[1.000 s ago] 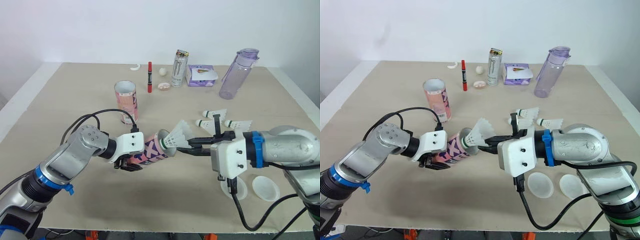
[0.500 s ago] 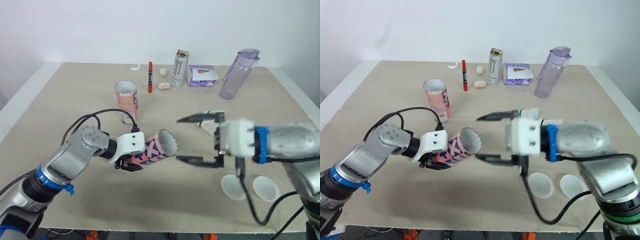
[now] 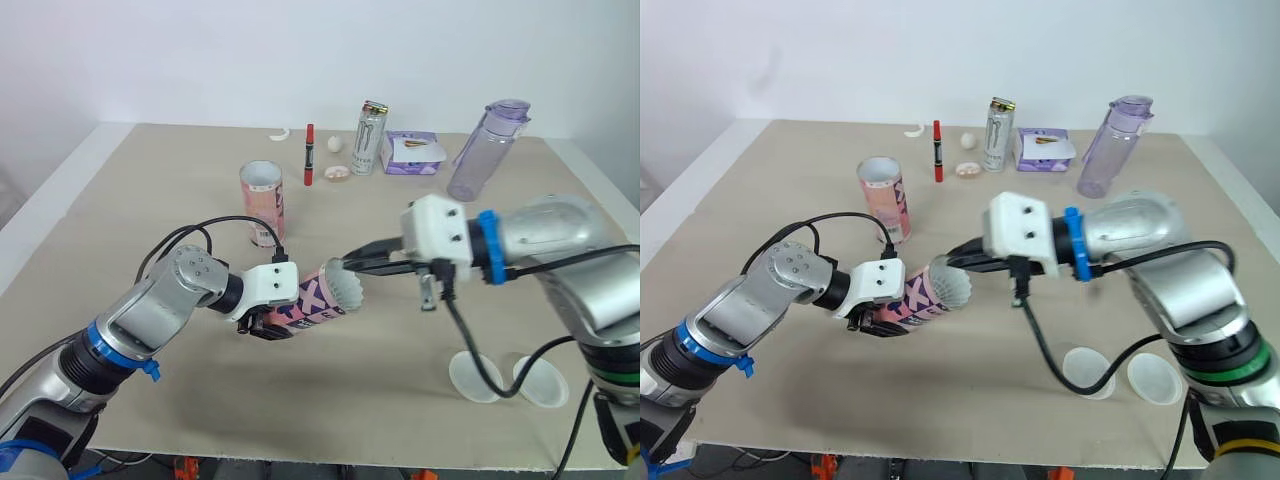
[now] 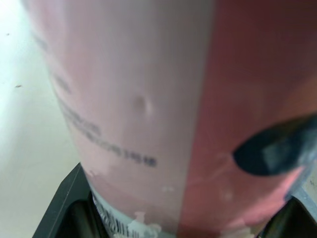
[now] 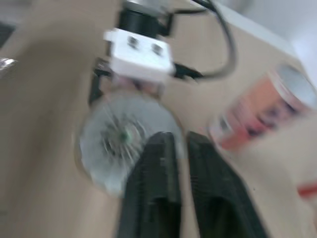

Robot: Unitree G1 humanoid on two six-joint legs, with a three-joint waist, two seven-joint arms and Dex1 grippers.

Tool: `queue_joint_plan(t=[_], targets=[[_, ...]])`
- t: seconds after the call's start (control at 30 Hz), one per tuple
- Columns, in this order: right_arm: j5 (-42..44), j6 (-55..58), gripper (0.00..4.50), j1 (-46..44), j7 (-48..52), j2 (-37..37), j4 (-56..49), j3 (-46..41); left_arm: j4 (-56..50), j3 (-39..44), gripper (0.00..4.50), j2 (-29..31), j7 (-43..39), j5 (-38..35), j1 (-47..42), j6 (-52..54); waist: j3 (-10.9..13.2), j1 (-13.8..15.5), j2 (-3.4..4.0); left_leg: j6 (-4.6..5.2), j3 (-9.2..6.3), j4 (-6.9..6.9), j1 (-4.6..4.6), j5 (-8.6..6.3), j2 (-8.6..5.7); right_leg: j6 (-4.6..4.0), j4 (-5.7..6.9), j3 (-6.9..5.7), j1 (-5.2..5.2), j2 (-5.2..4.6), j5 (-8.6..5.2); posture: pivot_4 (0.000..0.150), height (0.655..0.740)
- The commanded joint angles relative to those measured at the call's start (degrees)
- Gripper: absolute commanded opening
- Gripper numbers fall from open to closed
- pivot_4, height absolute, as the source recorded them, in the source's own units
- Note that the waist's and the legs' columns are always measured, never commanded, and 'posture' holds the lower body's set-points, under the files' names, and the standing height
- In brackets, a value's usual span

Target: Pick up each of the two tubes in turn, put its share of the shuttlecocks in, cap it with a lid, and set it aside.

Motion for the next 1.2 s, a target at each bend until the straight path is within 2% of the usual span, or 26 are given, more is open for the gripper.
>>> queue_joint_plan(t=[0.03, 0.33, 0.6, 0.8, 1.0, 1.2], targets=[[-6.18, -1.92, 0.07, -4.35, 2.43, 2.66, 0.64, 6.94, 2.30, -2.39, 2.80, 0.02, 1.26, 1.89, 1.32, 0.66, 0.00, 0.10, -0.02, 0.00, -0.01, 0.00, 0.00, 0.00, 0.00, 0.01, 0.00, -0.01, -0.01, 0.00, -0.01, 0.150, 0.7400], [-17.42, -2.98, 0.07, -11.36, 7.04, 10.06, 5.82, 19.98, 1.65, -1.65, 2.80, 0.55, 1.84, 1.81, 2.45, 1.31, -0.02, 0.11, 0.00, 0.03, 0.05, 0.01, -0.09, 0.02, 0.11, -0.07, 0.01, -0.10, 0.08, 0.05, 0.06, 0.150, 0.7400], [-24.39, -4.72, 0.07, -14.76, 9.37, 17.41, 13.27, 26.32, 1.61, -1.43, 2.80, 0.25, 2.15, 2.02, 2.79, 1.53, -0.08, -0.28, 0.02, 0.03, 0.02, -0.01, 0.15, 0.02, 0.39, -0.30, 0.02, -0.21, 0.04, 0.31, 0.19, 0.150, 0.7400], [-26.23, -6.80, 0.07, -14.37, 10.95, 20.02, 15.62, 27.51, 1.29, -1.26, 2.80, 0.28, 2.43, 1.92, 3.04, 1.92, -0.46, -0.94, 0.19, 0.03, 0.02, -0.01, 0.38, 0.02, 0.55, -0.44, 0.04, -0.22, 0.10, 0.42, 0.28, 0.150, 0.7400], [-25.87, -7.92, 0.07, -13.61, 11.86, 20.54, 17.16, 23.68, 0.87, -0.36, 2.80, 0.40, 2.82, 1.70, 4.07, 2.30, -0.67, -1.04, 0.30, 0.02, 0.01, -0.08, 0.64, 0.02, 0.62, -0.58, 0.04, -0.23, 0.07, 0.43, 0.37, 0.150, 0.7400], [-16.66, -2.87, 0.07, -11.04, 14.95, 14.25, 11.65, 11.05, 0.72, 1.02, 2.80, 1.00, 2.65, 1.33, 5.45, 1.76, -0.61, -0.79, 0.26, 0.02, 0.03, -0.14, 0.56, 0.02, 0.64, -0.61, 0.04, -0.28, 0.00, 0.30, 0.39, 0.150, 0.7400]])
